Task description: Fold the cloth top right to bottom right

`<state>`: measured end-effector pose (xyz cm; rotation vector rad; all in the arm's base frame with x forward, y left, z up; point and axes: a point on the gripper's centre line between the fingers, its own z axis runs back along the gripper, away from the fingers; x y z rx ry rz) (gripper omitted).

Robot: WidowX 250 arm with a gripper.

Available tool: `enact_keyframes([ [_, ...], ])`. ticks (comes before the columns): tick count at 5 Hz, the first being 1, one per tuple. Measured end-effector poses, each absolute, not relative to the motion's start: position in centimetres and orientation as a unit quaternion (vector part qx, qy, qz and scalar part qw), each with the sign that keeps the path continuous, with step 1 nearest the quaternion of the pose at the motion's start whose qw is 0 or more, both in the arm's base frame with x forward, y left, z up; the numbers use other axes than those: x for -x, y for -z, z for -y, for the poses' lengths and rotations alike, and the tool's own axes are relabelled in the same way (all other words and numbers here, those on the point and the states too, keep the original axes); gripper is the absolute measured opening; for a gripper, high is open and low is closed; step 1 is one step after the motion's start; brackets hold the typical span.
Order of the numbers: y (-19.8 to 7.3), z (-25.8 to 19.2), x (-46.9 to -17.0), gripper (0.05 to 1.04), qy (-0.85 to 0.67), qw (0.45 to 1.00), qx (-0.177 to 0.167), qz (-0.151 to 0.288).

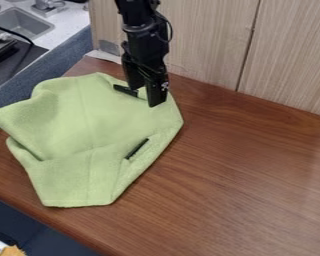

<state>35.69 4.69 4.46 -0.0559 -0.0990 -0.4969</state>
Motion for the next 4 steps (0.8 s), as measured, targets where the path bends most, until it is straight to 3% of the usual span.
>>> enact_keyframes([
  [1, -2.4, -4.8, -38.1, 1.0, 0.248, 0.967, 0.039, 0.052],
  [3, -0.4, -6.0, -41.5, 0.992, 0.266, 0.961, 0.026, 0.065],
  [4, 0.3, -6.1, -42.1, 0.92, 0.276, 0.959, 0.027, 0.063],
])
